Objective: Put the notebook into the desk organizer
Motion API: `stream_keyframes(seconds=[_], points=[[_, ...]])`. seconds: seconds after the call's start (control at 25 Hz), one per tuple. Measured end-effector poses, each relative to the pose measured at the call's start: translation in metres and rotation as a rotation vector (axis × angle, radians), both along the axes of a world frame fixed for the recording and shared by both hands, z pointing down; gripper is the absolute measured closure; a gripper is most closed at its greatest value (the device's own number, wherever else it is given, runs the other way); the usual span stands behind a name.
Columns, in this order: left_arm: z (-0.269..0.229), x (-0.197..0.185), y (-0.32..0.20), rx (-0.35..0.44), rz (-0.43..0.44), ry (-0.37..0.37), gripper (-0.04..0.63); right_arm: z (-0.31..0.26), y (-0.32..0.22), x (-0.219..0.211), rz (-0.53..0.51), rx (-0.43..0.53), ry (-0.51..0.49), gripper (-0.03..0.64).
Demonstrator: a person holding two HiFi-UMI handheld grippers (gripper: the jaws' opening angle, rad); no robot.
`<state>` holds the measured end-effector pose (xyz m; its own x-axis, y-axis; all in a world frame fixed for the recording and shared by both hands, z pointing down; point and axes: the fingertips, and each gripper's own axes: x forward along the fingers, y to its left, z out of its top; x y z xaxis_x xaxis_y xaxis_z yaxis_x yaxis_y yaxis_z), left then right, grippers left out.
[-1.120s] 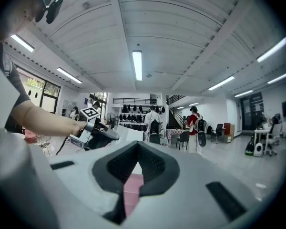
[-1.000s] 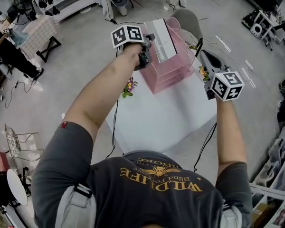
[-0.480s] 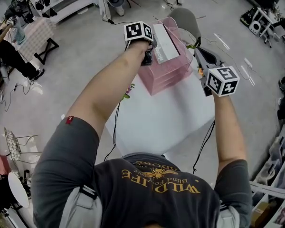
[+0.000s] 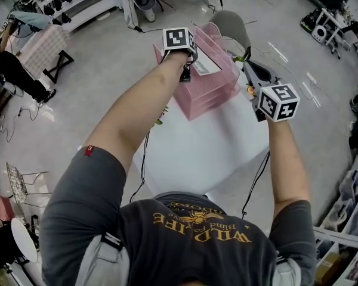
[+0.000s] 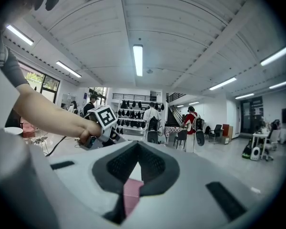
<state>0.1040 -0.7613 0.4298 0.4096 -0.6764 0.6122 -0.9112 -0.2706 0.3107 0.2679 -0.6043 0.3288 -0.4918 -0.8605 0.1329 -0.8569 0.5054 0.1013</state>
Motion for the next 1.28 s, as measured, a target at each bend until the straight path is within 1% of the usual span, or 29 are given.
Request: stream_keyframes(seconds=[0.08, 0.24, 0.32, 0.36, 0.44, 0.52, 0.6, 0.72, 0.76, 0.8, 0.84, 0.88, 0.92, 1.0, 1.08, 1.2, 1.28], points=[[-0.005, -0.002, -0.003, 0.026, -0.006, -0.014, 0.314, -0.001, 0.0, -0.001, -0.002, 0.001, 0.002, 0.617], [-0.016, -0.008, 0.001, 0.063, -0.008, -0.016, 0.282, -0.002, 0.003, -0.006, -0.005, 0.002, 0.007, 0.617], [-0.017, -0.008, 0.005, 0.052, 0.028, -0.03, 0.268, -0.004, 0.006, -0.009, -0.006, 0.003, 0.013, 0.617], [-0.016, -0.007, 0.008, 0.046, 0.06, -0.054, 0.261, -0.005, 0.007, -0.01, -0.008, 0.004, 0.016, 0.617], [-0.013, -0.005, 0.013, 0.041, 0.135, -0.145, 0.242, -0.008, 0.009, -0.013, -0.01, 0.007, 0.022, 0.617], [-0.006, -0.003, 0.016, 0.05, 0.212, -0.271, 0.219, -0.008, 0.011, -0.015, -0.01, 0.007, 0.026, 0.617], [0.001, -0.003, 0.016, 0.08, 0.275, -0.409, 0.206, -0.007, 0.013, -0.017, -0.01, 0.007, 0.03, 0.617], [0.003, -0.005, 0.016, 0.148, 0.326, -0.612, 0.186, -0.007, 0.017, -0.019, -0.012, 0.007, 0.039, 0.617], [0.002, -0.005, 0.016, 0.175, 0.333, -0.663, 0.175, -0.007, 0.019, -0.019, -0.013, 0.007, 0.041, 0.617], [-0.001, -0.005, 0.015, 0.2, 0.337, -0.693, 0.172, -0.008, 0.021, -0.019, -0.012, 0.008, 0.041, 0.617], [-0.004, -0.004, 0.016, 0.219, 0.338, -0.698, 0.172, -0.01, 0.023, -0.019, -0.011, 0.01, 0.041, 0.617], [-0.008, -0.002, 0.017, 0.234, 0.339, -0.68, 0.172, -0.012, 0.025, -0.018, -0.009, 0.013, 0.041, 0.615], [-0.013, 0.001, 0.019, 0.246, 0.338, -0.648, 0.172, -0.014, 0.027, -0.016, -0.007, 0.016, 0.04, 0.617], [-0.025, 0.007, 0.026, 0.275, 0.347, -0.567, 0.172, -0.019, 0.03, -0.012, -0.003, 0.024, 0.041, 0.617], [-0.037, 0.013, 0.037, 0.313, 0.376, -0.488, 0.172, -0.022, 0.035, -0.008, 0.001, 0.028, 0.038, 0.615], [-0.061, 0.015, 0.06, 0.385, 0.41, -0.381, 0.175, -0.026, 0.042, -0.005, 0.006, 0.032, 0.034, 0.615], [-0.083, 0.012, 0.078, 0.441, 0.418, -0.3, 0.198, -0.031, 0.048, -0.004, 0.009, 0.039, 0.031, 0.617]])
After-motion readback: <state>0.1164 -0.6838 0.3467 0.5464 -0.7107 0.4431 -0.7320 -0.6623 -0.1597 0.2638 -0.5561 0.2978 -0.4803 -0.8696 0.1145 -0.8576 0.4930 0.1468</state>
